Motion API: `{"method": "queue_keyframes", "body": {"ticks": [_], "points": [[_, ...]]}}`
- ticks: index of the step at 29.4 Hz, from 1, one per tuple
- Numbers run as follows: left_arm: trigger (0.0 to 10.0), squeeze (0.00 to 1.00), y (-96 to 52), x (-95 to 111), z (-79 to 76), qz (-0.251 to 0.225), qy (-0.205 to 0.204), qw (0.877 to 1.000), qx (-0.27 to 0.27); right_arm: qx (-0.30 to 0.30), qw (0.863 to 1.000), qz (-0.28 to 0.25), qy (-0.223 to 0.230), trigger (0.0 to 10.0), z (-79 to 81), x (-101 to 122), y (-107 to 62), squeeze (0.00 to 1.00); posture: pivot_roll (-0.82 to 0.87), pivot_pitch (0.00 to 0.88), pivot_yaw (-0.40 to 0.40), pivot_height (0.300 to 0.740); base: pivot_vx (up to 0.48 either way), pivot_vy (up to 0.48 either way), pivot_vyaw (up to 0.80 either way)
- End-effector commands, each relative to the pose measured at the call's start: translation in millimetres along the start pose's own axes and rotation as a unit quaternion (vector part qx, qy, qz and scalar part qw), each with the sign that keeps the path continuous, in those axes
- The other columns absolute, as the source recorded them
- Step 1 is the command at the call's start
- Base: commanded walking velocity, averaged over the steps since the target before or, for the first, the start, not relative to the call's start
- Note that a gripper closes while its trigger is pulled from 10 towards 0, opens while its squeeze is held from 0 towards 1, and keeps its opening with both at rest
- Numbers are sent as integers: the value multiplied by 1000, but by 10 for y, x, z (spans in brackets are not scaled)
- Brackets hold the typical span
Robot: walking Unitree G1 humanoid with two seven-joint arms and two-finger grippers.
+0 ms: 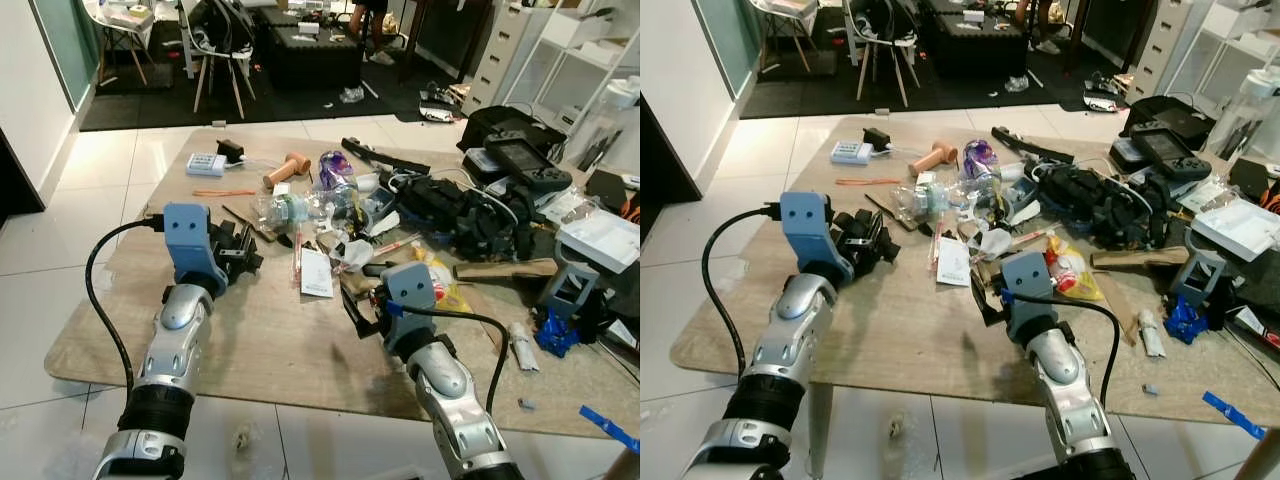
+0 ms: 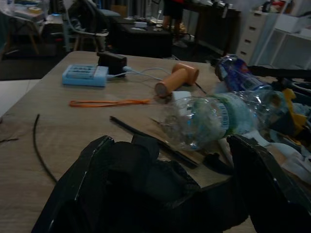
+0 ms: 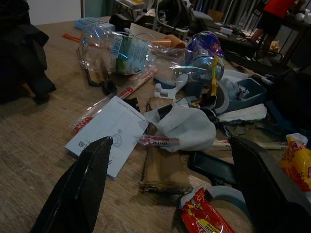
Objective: Picking trash to rubbish bin
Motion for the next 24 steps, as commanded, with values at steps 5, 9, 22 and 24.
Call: {"method": "queue_keyframes", "body": {"ticks": [5, 9, 22, 24], "points": [[10000, 0, -25, -191, -108, 46, 63, 996, -45, -4, 1000, 0, -6, 10000, -20, -18, -11, 0, -96, 56, -11, 740, 0, 0, 0], [10000, 0, -40, -233, -83, 54, 106, 992, -49, -5, 1000, 1, -7, 10000, -36, -26, -15, 0, -97, 53, -16, 740, 0, 0, 0], [10000, 0, -71, -312, -107, 72, 151, 983, -78, 121, 991, 39, 45, 10000, 204, -105, -57, 0, -95, 53, -17, 740, 0, 0, 0], [10000, 0, -60, -312, -117, 72, 153, 982, -79, 162, 984, 37, 60, 10000, 287, -76, -91, 0, -98, 55, -17, 740, 0, 0, 0]]}}
Point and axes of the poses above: a point about 5 cm out from each wrist's last joint towards the gripper, its own y axis pointing out of the wrist towards the gripper, its own x axis along the axis of the wrist's last joint, z = x × y, the point moved 1 cm from there along y, pointing out of the wrist towards the gripper, and after that the axes turned 4 degrees about -y, right-handed, at the moved point
